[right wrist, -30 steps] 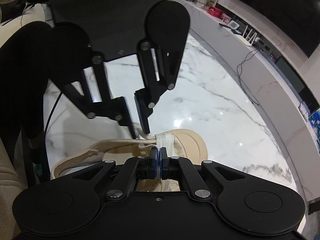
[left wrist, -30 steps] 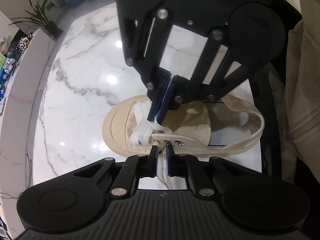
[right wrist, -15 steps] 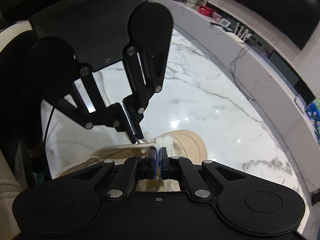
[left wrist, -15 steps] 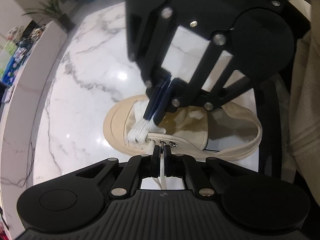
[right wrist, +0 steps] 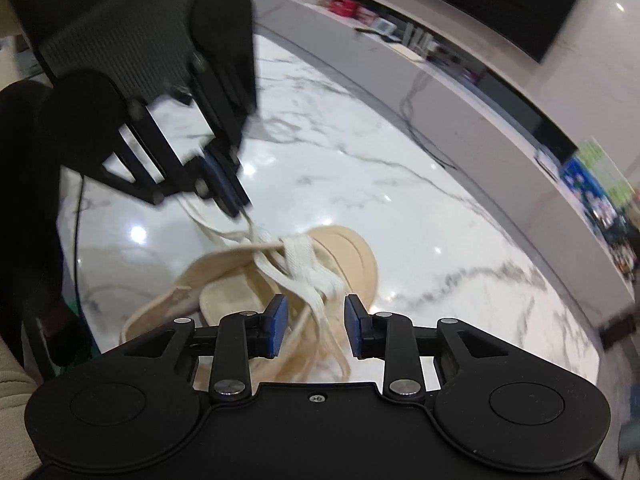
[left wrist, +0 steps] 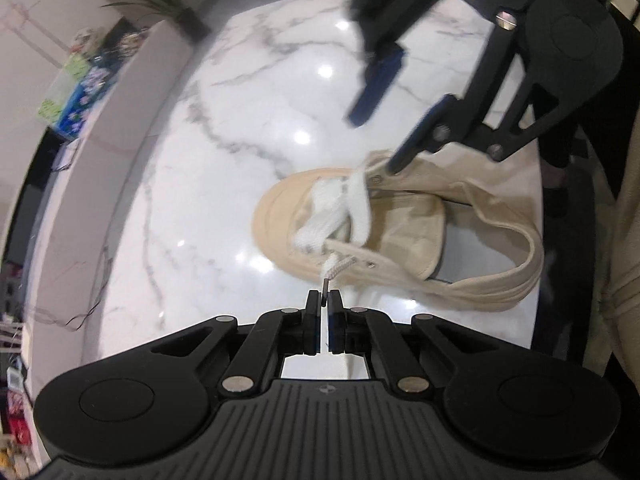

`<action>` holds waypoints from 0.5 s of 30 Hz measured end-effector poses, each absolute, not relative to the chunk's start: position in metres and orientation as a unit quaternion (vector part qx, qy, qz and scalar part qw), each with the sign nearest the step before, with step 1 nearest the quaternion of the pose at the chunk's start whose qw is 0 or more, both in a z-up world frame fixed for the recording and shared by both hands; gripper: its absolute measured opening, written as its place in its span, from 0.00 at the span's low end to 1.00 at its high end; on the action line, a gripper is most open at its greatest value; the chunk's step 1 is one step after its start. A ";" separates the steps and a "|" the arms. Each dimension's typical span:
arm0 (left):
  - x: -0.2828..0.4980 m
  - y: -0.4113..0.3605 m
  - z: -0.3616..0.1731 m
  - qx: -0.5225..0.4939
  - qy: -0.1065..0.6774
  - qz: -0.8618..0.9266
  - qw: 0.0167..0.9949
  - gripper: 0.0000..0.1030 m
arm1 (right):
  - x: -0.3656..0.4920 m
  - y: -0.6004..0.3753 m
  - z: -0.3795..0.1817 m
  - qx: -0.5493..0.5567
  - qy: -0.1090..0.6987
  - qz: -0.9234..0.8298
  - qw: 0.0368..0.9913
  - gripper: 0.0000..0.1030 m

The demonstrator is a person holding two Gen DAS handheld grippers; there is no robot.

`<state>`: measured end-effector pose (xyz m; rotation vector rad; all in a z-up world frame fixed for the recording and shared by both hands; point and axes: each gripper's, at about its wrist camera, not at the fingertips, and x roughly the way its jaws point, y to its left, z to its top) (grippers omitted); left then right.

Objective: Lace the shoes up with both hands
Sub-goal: 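Pull the lace through the eyelet and draw it out long with the left gripper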

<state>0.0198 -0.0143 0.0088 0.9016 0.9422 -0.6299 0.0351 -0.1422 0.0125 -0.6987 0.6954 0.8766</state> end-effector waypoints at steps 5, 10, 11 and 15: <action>0.012 -0.005 0.025 0.411 0.426 -0.259 0.763 0.02 | 0.027 -0.151 0.013 -0.318 0.331 0.393 0.797 0.28; 0.004 0.006 0.038 0.409 0.424 -0.231 0.774 0.02 | 0.023 -0.155 0.010 -0.315 0.340 0.385 0.798 0.28; 0.002 0.008 0.041 0.408 0.425 -0.224 0.776 0.02 | 0.022 -0.156 0.010 -0.316 0.341 0.385 0.798 0.28; -0.003 0.016 0.048 0.410 0.429 -0.207 0.778 0.02 | 0.020 -0.156 0.007 -0.316 0.343 0.388 0.795 0.28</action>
